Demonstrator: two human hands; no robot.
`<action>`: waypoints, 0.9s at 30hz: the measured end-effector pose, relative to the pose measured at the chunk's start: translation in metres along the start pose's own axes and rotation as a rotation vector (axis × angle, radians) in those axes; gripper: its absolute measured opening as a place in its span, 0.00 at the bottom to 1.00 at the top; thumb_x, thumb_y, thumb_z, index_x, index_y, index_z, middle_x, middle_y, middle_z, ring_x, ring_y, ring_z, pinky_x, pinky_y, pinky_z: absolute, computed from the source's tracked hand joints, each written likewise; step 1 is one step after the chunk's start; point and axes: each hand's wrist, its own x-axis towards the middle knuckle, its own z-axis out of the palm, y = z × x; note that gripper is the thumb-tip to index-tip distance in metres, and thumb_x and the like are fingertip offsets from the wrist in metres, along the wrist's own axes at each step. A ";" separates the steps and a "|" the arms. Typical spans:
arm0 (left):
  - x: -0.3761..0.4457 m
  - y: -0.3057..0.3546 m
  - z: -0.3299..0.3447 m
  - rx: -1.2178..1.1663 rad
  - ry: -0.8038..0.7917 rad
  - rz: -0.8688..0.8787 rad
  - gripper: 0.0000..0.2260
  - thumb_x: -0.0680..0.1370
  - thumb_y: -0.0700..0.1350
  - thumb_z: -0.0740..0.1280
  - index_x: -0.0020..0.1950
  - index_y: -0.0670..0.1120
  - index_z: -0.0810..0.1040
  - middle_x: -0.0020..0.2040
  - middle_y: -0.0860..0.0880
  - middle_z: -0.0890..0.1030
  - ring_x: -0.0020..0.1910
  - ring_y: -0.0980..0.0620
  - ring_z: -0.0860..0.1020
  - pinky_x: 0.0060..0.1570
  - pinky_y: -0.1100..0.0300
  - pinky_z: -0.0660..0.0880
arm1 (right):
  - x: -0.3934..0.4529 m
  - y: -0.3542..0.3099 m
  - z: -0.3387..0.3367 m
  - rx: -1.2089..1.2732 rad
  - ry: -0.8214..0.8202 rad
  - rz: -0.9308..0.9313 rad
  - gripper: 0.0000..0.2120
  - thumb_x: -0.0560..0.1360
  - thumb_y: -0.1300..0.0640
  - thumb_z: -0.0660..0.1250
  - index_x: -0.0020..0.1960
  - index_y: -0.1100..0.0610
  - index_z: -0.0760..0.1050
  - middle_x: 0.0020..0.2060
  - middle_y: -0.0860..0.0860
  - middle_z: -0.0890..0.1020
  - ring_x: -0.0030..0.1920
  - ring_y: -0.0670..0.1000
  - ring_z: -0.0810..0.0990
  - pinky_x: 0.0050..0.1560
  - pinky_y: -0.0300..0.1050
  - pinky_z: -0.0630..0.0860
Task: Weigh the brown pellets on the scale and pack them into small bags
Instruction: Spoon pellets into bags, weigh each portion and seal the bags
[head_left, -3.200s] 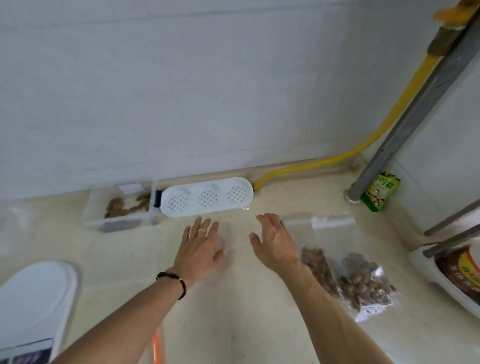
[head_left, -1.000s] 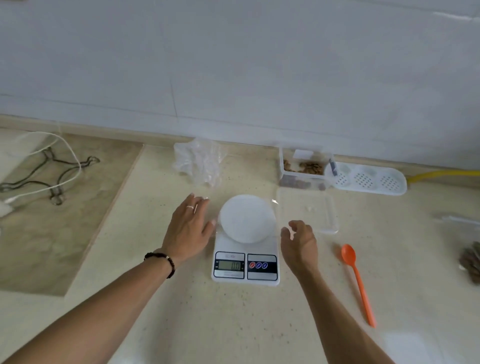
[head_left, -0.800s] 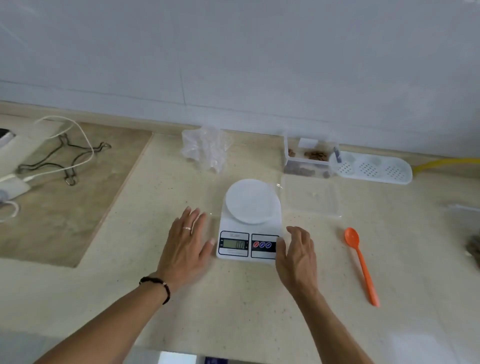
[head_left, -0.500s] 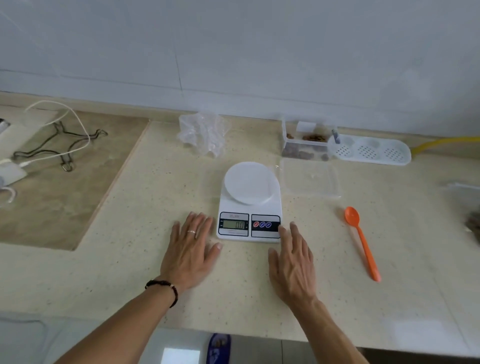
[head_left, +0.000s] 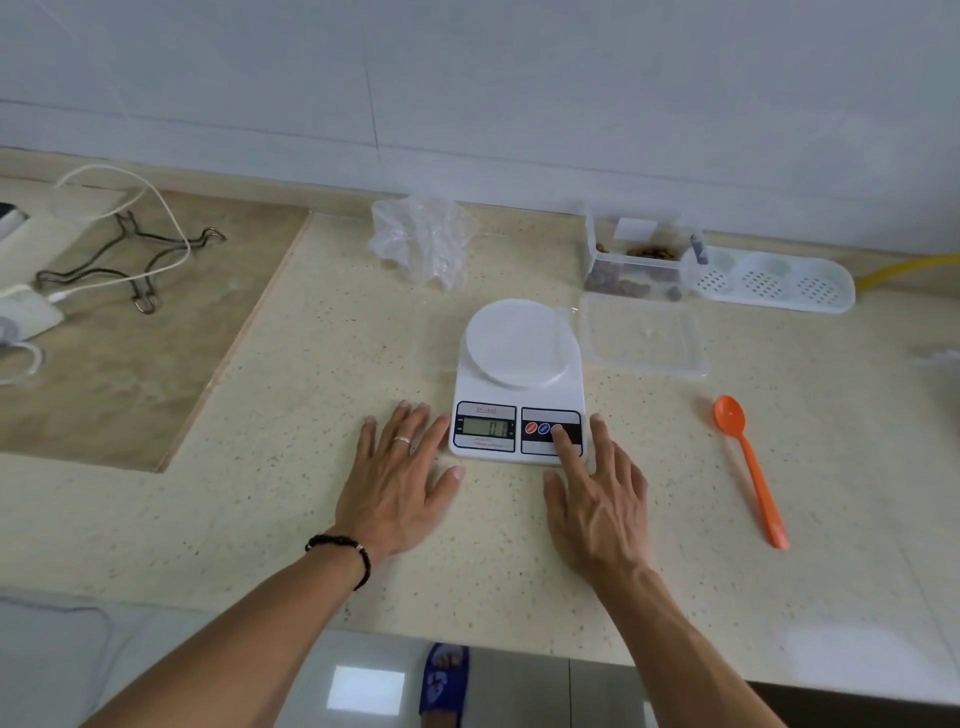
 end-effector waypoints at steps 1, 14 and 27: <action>0.000 0.000 0.000 0.002 -0.001 0.001 0.31 0.77 0.63 0.45 0.78 0.52 0.54 0.79 0.48 0.55 0.79 0.49 0.47 0.76 0.43 0.42 | 0.000 0.000 0.000 -0.001 -0.004 0.002 0.26 0.79 0.44 0.53 0.75 0.48 0.60 0.75 0.60 0.61 0.71 0.60 0.66 0.68 0.57 0.66; -0.005 0.004 -0.001 -0.017 0.061 0.017 0.31 0.78 0.60 0.47 0.77 0.45 0.58 0.78 0.45 0.58 0.78 0.47 0.50 0.76 0.44 0.47 | -0.001 0.000 0.000 0.031 0.000 -0.005 0.25 0.79 0.45 0.52 0.74 0.50 0.58 0.75 0.60 0.61 0.70 0.60 0.67 0.68 0.58 0.67; 0.042 0.096 -0.016 0.038 0.115 0.260 0.26 0.78 0.55 0.55 0.72 0.43 0.66 0.72 0.44 0.69 0.75 0.43 0.63 0.71 0.40 0.63 | 0.001 0.098 -0.060 0.069 0.023 0.377 0.21 0.77 0.54 0.63 0.68 0.60 0.70 0.72 0.59 0.66 0.69 0.62 0.67 0.61 0.58 0.70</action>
